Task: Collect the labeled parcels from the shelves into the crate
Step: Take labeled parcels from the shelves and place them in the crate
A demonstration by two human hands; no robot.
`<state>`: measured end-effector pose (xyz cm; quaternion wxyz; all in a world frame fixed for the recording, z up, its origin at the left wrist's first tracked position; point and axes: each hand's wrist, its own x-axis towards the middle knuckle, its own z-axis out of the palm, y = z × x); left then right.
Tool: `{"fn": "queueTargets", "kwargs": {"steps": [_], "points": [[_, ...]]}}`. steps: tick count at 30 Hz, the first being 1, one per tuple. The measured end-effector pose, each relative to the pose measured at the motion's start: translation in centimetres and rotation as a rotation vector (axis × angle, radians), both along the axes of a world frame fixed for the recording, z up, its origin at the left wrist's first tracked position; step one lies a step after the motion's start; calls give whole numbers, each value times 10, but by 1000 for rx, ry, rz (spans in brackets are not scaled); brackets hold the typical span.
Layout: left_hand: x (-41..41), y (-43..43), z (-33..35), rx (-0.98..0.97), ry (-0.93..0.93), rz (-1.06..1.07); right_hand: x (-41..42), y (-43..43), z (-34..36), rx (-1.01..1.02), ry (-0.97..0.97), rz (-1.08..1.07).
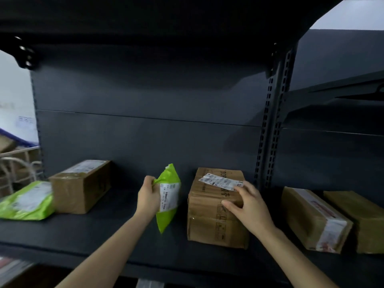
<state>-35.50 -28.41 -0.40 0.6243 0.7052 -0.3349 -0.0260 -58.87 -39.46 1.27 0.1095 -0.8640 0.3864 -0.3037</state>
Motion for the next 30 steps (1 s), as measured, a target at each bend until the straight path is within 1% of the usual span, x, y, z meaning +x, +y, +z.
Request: {"fn": "queueTargets", "kwargs": {"steps": [3, 6, 9, 13, 15, 17, 19, 21, 23, 26, 30], "points": [[8, 19, -1, -136, 171, 2, 21, 22, 9, -173, 75, 59], [14, 39, -2, -221, 298, -15, 46, 42, 12, -280, 118, 142], [22, 58, -2, -277, 392, -37, 65, 55, 14, -286, 122, 194], [34, 74, -10, -307, 479, 39, 76, 60, 11, -294, 221, 166], [39, 77, -18, -320, 559, 46, 75, 61, 6, -289, 274, 150], [43, 78, -29, -305, 623, 35, 72, 61, -1, -291, 286, 156], [48, 79, -39, -251, 632, 52, 72, 59, -8, -322, 245, 190], [53, 82, -48, -180, 602, 67, 74, 59, -13, -351, 195, 218], [57, 86, -51, -97, 551, 70, 79, 57, -19, -413, 110, 261], [60, 90, -51, 72, 451, 67, 89, 58, -22, -483, 75, 289], [73, 92, -53, 108, 431, 108, 109, 60, -23, -490, 57, 334]]}}
